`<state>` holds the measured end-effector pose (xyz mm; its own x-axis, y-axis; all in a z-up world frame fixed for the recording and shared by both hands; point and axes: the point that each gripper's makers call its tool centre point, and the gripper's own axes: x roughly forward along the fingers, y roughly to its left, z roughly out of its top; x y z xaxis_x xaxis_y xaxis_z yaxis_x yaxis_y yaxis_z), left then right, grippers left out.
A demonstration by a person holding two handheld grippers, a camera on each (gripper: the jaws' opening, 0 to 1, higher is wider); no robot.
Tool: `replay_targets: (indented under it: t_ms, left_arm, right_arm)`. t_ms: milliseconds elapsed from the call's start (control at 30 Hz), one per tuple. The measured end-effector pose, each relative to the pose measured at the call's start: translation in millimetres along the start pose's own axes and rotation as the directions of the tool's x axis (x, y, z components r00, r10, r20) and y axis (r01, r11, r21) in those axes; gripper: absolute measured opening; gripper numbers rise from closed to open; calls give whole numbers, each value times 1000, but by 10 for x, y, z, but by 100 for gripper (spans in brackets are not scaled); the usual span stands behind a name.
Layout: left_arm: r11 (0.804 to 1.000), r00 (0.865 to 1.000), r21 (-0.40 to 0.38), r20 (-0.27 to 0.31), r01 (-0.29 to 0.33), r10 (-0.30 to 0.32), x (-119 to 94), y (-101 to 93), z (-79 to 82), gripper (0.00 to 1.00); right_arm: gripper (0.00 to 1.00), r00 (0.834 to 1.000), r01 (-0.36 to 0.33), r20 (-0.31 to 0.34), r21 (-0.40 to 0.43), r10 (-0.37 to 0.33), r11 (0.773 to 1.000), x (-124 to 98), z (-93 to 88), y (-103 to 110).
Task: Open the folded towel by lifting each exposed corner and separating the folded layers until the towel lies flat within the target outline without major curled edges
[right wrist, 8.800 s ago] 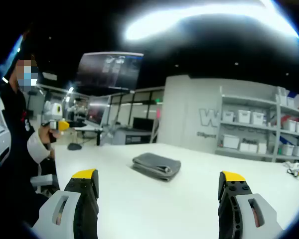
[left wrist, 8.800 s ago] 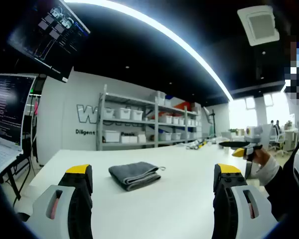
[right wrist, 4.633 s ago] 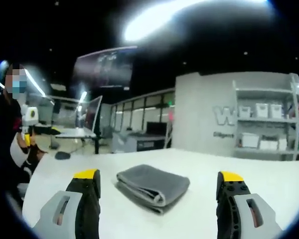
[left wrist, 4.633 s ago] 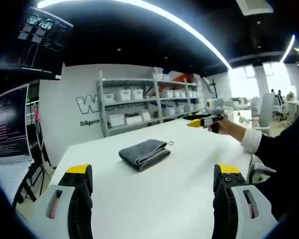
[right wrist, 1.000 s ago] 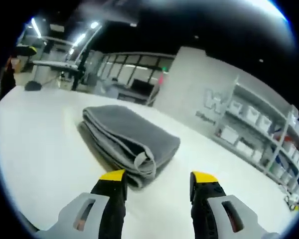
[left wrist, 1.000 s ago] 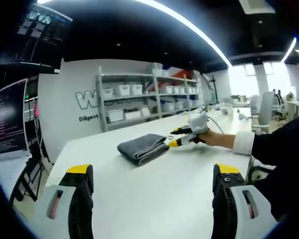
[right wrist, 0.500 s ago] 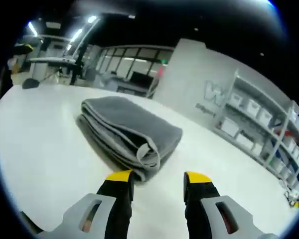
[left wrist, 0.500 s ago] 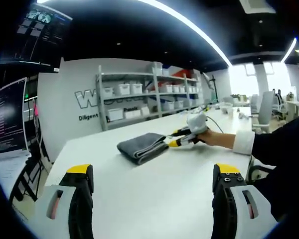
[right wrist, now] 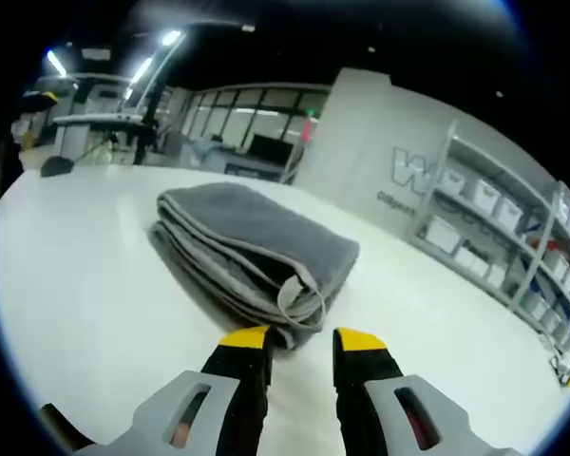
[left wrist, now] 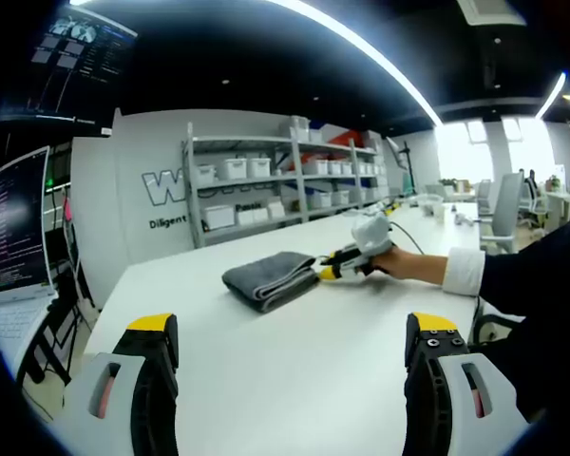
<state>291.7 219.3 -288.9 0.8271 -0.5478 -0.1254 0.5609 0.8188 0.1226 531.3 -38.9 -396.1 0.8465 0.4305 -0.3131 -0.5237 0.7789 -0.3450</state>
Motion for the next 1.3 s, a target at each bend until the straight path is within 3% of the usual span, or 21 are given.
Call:
replay_targets:
  t_ms: [533, 733, 1033, 1300]
  left_arm:
    - [1000, 1000, 0, -5, -6, 6, -15, 29, -15, 97]
    - [1000, 1000, 1, -10, -7, 7, -20, 40, -22, 97]
    - [1000, 1000, -5, -2, -6, 6, -27, 54, -5, 97]
    - [1000, 1000, -7, -22, -14, 14, 79, 46, -97, 96]
  right_arm:
    - [16, 999, -15, -35, -15, 14, 1000, 16, -54, 72]
    - [12, 999, -15, -39, 30, 17, 999, 24, -85, 51]
    - [2, 998, -33, -46, 34, 34, 999, 53, -95, 118]
    - [0, 998, -40, -39, 49, 42, 998, 36, -89, 120]
